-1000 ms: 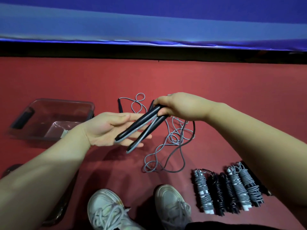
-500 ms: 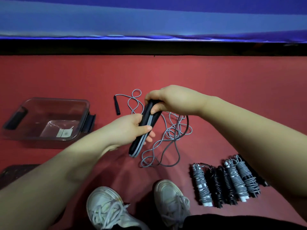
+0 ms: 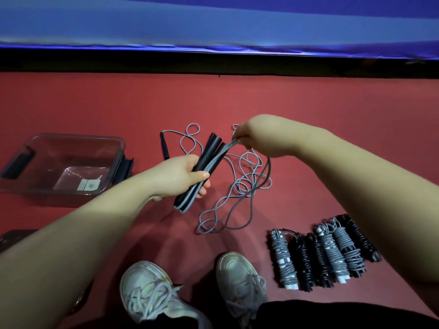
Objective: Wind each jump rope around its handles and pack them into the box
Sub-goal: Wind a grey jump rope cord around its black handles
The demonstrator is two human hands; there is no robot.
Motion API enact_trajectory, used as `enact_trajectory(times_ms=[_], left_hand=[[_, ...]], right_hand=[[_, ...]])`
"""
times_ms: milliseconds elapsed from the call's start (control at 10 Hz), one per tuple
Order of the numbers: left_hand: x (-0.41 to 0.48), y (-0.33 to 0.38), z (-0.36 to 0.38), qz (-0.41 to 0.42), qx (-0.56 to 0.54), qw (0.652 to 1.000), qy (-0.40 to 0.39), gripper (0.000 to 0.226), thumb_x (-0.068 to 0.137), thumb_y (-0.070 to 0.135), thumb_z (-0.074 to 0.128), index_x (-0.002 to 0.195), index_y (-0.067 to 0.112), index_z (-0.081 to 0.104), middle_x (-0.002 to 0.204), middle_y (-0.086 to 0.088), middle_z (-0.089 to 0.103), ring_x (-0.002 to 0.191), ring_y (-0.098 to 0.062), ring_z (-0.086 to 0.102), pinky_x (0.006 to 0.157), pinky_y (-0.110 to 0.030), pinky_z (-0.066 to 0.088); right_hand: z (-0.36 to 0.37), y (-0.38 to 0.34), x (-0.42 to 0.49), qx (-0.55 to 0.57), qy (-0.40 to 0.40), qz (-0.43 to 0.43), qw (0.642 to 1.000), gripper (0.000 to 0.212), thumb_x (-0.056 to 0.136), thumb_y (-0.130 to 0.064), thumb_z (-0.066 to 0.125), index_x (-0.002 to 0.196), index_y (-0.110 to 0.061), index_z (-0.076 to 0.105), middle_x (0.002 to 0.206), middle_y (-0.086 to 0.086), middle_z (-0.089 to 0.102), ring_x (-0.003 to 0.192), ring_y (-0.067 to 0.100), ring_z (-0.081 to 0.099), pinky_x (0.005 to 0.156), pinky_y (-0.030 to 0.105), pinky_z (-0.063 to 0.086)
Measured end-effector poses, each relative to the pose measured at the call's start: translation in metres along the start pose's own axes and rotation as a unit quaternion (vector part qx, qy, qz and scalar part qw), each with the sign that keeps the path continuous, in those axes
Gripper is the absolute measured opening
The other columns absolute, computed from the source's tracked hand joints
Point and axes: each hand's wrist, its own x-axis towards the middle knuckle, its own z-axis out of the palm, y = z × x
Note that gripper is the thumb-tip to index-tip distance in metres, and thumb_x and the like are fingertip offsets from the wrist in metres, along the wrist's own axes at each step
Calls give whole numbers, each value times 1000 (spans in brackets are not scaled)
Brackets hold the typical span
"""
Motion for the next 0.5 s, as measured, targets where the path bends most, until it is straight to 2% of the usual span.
enact_trajectory(times_ms=[100,200,300,400,500], left_hand=[[5,-4,-5,-6,38,999,-21,14,99,6,42,86,9,46,83,-8,61,67,-16,62,65,-25,57],[5,-8,-7,2,62,994,-90,10,97,12,49,88,12,50,80,-7,63,65,-14,63,67,-28,56],[3,-15,-13,29,128,985,-116,16,77,52,62,85,38,62,84,-2,69,81,-21,69,83,-46,55],[3,-22,-14,37,105,984,-138,18,74,56,61,83,41,63,88,-4,70,86,-26,69,85,-57,51],[-5,-15,-12,63,87,983,-146,20,79,49,61,89,33,63,89,-8,69,85,-27,68,84,-59,51]], right_hand=[[12,-4,-1,17,63,21,998,30,95,-7,41,118,-20,56,107,9,60,99,31,56,78,35,45],[11,-4,-5,-53,123,-67,989,23,96,-32,48,116,-31,59,109,1,58,100,26,58,71,32,44],[1,4,-9,-113,116,-170,972,44,82,-59,49,115,-37,66,99,0,60,83,25,63,57,27,35],[8,13,-4,-89,170,-282,940,45,82,-57,42,104,-32,72,84,-2,63,70,23,65,52,23,36],[0,16,-4,-12,36,-218,975,42,90,-55,41,116,-32,65,110,-6,65,106,19,60,78,32,47]])
